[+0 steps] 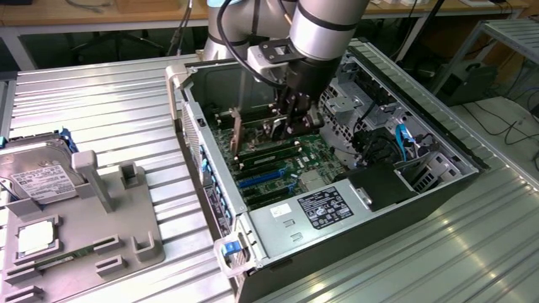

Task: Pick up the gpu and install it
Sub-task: 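Insert the gpu into the slot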

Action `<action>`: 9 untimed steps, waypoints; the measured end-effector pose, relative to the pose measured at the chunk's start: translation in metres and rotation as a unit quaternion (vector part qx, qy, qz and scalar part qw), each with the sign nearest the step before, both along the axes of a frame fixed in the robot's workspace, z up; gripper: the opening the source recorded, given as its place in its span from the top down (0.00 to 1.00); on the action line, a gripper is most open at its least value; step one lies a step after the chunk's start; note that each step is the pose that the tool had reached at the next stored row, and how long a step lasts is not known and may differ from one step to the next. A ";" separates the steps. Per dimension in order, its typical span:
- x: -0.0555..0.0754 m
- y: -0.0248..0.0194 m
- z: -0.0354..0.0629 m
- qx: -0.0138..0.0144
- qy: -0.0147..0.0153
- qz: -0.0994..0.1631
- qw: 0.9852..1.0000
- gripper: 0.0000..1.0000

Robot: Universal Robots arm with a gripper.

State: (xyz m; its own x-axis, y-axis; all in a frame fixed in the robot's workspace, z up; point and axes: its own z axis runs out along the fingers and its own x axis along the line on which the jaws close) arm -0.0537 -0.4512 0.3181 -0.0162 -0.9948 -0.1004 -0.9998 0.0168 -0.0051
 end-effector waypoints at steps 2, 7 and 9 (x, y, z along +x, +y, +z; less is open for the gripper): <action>0.000 0.0000 -0.0023 -0.002 0.000 0.000 1.000 0.72; -0.002 -0.0023 -0.0059 -0.002 0.000 0.000 1.000 0.72; -0.003 -0.0046 -0.0066 -0.002 0.000 0.000 1.000 0.72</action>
